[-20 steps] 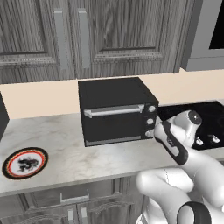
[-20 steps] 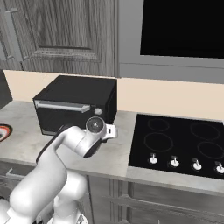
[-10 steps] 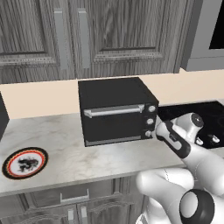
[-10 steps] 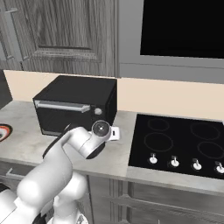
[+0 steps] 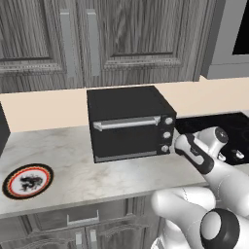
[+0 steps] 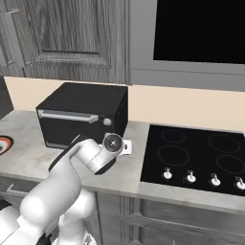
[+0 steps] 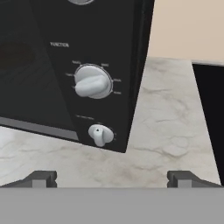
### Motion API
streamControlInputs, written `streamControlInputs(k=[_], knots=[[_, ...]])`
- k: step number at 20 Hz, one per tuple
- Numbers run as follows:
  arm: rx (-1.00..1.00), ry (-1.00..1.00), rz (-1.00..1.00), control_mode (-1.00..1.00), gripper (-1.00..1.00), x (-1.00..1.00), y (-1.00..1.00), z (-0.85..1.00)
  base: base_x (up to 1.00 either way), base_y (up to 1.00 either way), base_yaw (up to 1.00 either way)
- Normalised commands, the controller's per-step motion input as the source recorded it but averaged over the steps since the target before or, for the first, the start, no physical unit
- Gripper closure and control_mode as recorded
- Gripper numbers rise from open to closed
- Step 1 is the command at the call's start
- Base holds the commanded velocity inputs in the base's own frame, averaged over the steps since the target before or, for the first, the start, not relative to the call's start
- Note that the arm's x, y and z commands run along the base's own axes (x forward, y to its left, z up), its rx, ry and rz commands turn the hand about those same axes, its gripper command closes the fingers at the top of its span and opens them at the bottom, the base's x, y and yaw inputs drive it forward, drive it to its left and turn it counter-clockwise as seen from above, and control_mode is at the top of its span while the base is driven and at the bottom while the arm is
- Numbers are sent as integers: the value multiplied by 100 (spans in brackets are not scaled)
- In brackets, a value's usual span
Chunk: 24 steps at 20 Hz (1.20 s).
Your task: Pick up the bagel from the plate, place it on the toaster oven rack, close the door, and set the timer.
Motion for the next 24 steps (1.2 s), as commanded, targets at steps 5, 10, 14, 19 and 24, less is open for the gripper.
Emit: streamControlInputs(k=[5,10,14,19,24], knots=[[3,0,0,-100,-100,0,3,0,0,0,0],[3,0,0,-100,-100,0,7,0,0,0,0],[1,4,-1,-100,-100,11,11,0,0,0,0],[0,6,-1,-100,-100,22,2,0,0,0,0],[0,9,-1,-100,-100,30,0,0,0,0,0]])
